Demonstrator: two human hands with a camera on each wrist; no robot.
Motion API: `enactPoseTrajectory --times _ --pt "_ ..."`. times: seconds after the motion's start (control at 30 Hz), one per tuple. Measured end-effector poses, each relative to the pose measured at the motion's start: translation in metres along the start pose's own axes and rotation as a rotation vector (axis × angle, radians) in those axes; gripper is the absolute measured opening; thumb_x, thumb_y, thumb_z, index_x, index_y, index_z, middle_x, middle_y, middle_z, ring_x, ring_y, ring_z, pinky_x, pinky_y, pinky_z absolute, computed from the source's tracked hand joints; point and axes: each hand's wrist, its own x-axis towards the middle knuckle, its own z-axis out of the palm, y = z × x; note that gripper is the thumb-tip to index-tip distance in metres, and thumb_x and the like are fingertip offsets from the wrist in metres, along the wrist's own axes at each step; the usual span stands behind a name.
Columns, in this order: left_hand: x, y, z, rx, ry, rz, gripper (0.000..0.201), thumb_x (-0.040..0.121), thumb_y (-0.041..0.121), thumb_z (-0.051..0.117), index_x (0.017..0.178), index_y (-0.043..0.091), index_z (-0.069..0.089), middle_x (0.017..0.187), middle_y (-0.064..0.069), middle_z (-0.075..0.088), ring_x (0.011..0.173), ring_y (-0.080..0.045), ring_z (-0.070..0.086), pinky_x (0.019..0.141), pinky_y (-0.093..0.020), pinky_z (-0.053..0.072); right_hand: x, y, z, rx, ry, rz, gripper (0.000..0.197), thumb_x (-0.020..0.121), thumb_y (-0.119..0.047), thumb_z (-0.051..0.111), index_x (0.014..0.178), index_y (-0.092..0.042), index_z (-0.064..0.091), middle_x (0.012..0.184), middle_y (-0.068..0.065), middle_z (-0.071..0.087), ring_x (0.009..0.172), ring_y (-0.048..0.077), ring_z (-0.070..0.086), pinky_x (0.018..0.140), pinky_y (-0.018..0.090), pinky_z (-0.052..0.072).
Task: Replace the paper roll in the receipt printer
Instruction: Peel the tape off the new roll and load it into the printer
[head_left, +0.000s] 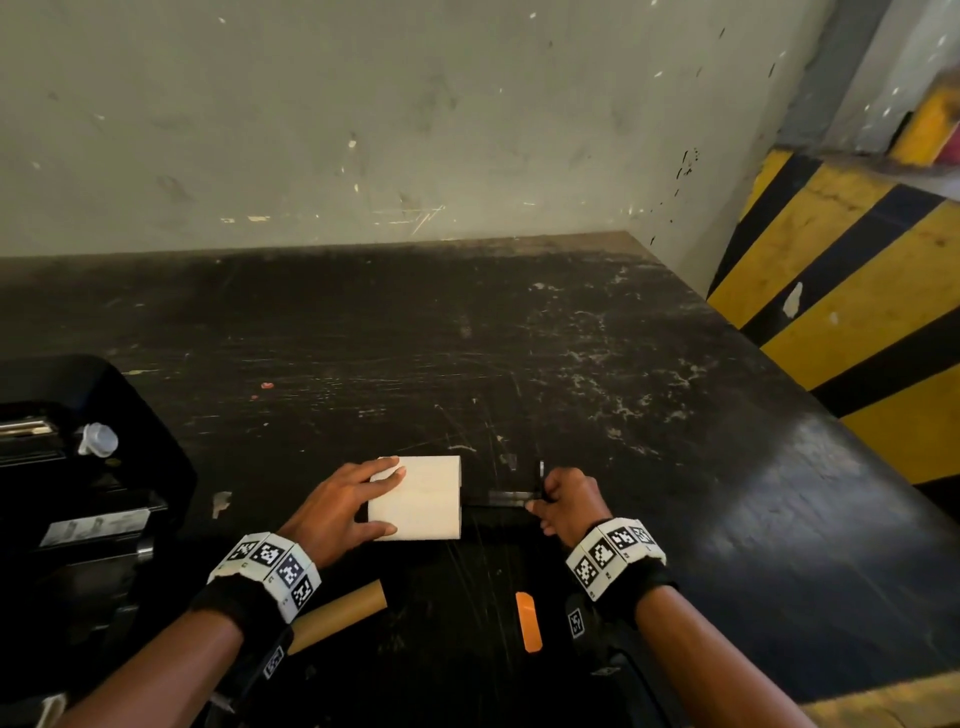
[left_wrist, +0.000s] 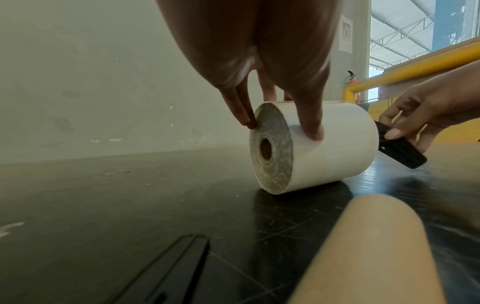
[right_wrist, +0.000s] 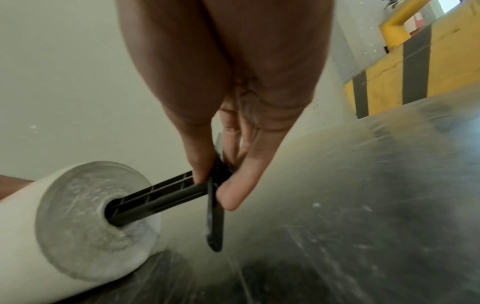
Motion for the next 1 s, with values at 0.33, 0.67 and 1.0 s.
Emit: enactPoseTrajectory --times 0.33,0.67,1.0 --pt "-0.006 0.000 0.007 -0.240 -0.016 -0.120 0.074 0.082 0.026 0.067 0.128 0.058 0.018 0.155 -0.006 0.021 0.140 -0.022 0.024 0.116 -0.043 0.024 -0.001 -0.031 0.047 0.037 -0.098 -0.212 0.011 0.079 -0.007 0.071 0.078 -0.015 0.063 0.078 0.007 0.069 0.062 0.017 0.063 0.067 0.028 0.059" --pt "-0.007 -0.001 0.008 -0.213 -0.064 -0.140 0.072 0.088 0.040 0.055 0.115 0.078 -0.001 0.140 -0.012 0.039 0.128 -0.029 0.040 0.106 -0.050 0.036 -0.015 -0.036 0.052 0.037 -0.177 -0.434 0.054 0.075 0.003 0.061 0.124 -0.022 0.056 0.113 -0.004 0.067 0.104 0.010 0.063 0.093 0.030 0.052" --pt "-0.015 0.008 0.013 -0.172 -0.034 -0.158 0.066 0.091 0.037 0.053 0.135 0.054 0.008 0.113 -0.002 0.042 0.102 -0.019 0.050 0.094 -0.035 0.044 -0.026 -0.043 0.046 -0.040 -0.255 -0.450 0.071 0.083 -0.003 0.054 0.144 -0.030 0.027 0.134 0.000 0.054 0.122 0.016 0.051 0.103 0.033 0.044"
